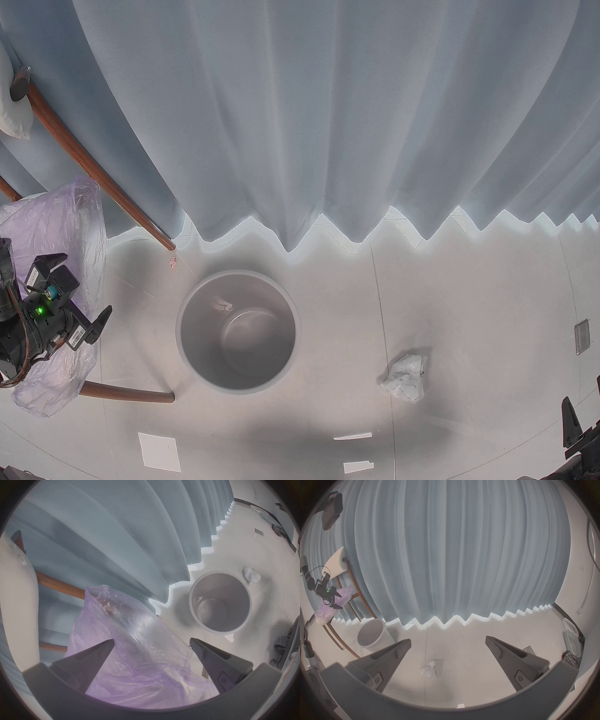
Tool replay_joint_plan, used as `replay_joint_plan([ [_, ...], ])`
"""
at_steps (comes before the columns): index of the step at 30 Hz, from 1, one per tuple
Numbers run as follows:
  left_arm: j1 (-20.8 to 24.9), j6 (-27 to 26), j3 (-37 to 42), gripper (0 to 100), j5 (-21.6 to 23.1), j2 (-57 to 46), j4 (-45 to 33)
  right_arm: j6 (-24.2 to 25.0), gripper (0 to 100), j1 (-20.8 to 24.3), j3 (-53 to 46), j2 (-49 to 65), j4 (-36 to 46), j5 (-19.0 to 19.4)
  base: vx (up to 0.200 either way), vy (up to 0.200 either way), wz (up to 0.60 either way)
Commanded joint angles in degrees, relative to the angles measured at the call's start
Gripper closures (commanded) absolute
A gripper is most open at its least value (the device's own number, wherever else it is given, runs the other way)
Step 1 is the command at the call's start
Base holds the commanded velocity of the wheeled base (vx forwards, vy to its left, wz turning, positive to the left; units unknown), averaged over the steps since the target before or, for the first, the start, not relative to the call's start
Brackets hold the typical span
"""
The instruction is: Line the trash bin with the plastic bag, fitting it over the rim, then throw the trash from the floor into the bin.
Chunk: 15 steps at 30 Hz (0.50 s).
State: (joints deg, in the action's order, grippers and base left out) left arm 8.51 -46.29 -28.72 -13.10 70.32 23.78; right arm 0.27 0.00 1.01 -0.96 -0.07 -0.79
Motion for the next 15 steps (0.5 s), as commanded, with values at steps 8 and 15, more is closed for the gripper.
replay_joint_plan([
  [8,0.02,0.06,0.07,0,-5.09,0.35,0.39,0.00,0,0.00,-1.01,0.96,-0.01,0.00,0.000,0.000,0.00],
  [15,-1.48,0.32,0.24,0,-5.79,0.35,2.58,0.00,0,0.00,-1.01,0.96,-0.01,0.00,0.000,0.000,0.00],
])
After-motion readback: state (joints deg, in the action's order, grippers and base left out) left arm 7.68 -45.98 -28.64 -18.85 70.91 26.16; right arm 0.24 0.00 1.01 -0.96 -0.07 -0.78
